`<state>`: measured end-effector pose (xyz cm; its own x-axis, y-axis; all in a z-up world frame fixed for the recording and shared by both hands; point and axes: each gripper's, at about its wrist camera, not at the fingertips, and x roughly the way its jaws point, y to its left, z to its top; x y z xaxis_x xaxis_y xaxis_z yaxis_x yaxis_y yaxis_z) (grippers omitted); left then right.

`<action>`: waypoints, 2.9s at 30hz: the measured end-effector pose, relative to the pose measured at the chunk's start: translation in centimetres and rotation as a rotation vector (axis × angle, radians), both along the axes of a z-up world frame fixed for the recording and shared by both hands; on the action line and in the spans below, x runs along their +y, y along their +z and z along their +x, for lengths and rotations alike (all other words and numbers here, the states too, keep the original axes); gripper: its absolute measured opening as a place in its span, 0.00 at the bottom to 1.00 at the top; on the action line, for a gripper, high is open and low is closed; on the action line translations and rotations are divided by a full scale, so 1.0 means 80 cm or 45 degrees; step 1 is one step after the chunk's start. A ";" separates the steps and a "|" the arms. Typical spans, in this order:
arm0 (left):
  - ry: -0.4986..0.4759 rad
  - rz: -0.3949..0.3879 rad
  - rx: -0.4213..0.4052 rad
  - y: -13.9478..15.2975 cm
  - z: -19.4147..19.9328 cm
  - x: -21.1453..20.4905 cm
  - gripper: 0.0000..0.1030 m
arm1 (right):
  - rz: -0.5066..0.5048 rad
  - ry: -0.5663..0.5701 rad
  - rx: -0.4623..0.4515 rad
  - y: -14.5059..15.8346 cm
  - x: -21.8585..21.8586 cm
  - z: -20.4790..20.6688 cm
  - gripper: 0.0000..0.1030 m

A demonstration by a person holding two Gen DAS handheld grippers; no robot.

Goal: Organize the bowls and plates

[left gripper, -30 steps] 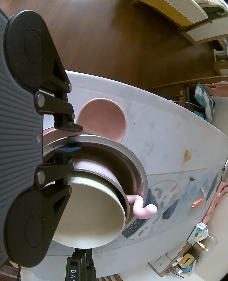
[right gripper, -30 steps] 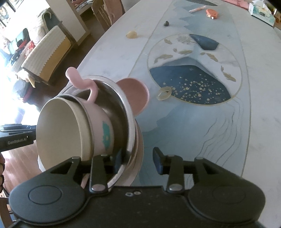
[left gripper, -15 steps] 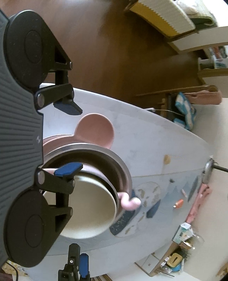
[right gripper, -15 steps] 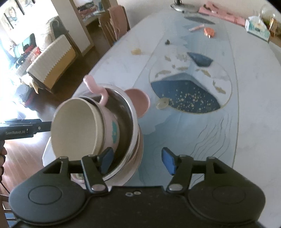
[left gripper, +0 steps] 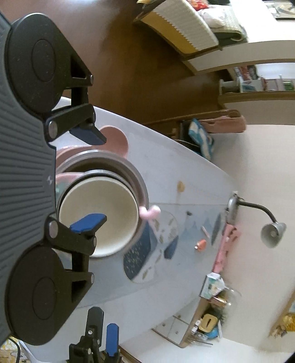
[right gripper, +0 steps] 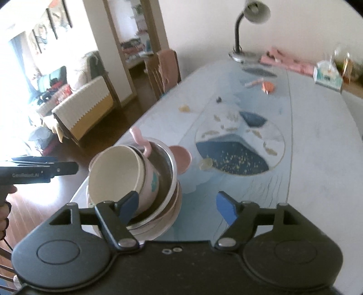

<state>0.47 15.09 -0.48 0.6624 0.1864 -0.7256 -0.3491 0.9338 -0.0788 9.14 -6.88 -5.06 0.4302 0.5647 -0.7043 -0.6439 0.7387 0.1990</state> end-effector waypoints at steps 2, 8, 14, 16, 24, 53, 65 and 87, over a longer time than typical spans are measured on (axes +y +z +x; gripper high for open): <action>-0.013 0.029 -0.029 0.007 -0.006 -0.017 0.65 | 0.024 0.010 -0.037 0.007 -0.007 -0.009 0.79; -0.052 0.056 -0.115 0.019 -0.025 -0.066 0.73 | 0.072 0.013 -0.117 0.018 -0.032 -0.033 0.85; -0.047 0.027 -0.178 0.025 -0.040 -0.096 0.77 | 0.119 0.002 -0.198 0.026 -0.056 -0.056 0.95; -0.051 0.009 -0.197 0.026 -0.046 -0.104 0.78 | 0.134 -0.003 -0.215 0.029 -0.063 -0.061 0.98; -0.020 -0.012 -0.239 0.026 -0.058 -0.123 0.90 | 0.149 -0.041 -0.226 0.027 -0.083 -0.074 1.00; 0.209 0.100 -0.197 0.037 -0.109 -0.130 1.00 | 0.194 0.030 -0.217 0.035 -0.056 -0.112 1.00; 0.206 0.108 -0.229 0.038 -0.116 -0.133 1.00 | 0.190 -0.018 -0.255 0.036 -0.053 -0.114 1.00; 0.193 0.077 -0.230 0.040 -0.120 -0.125 1.00 | 0.182 -0.037 -0.246 0.036 -0.046 -0.115 1.00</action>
<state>-9.10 5.05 2.72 0.7413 0.3330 -0.5827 -0.4711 0.8766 -0.0983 -0.07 -10.52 -2.14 0.5666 0.6381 -0.5214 -0.6591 0.7307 0.1780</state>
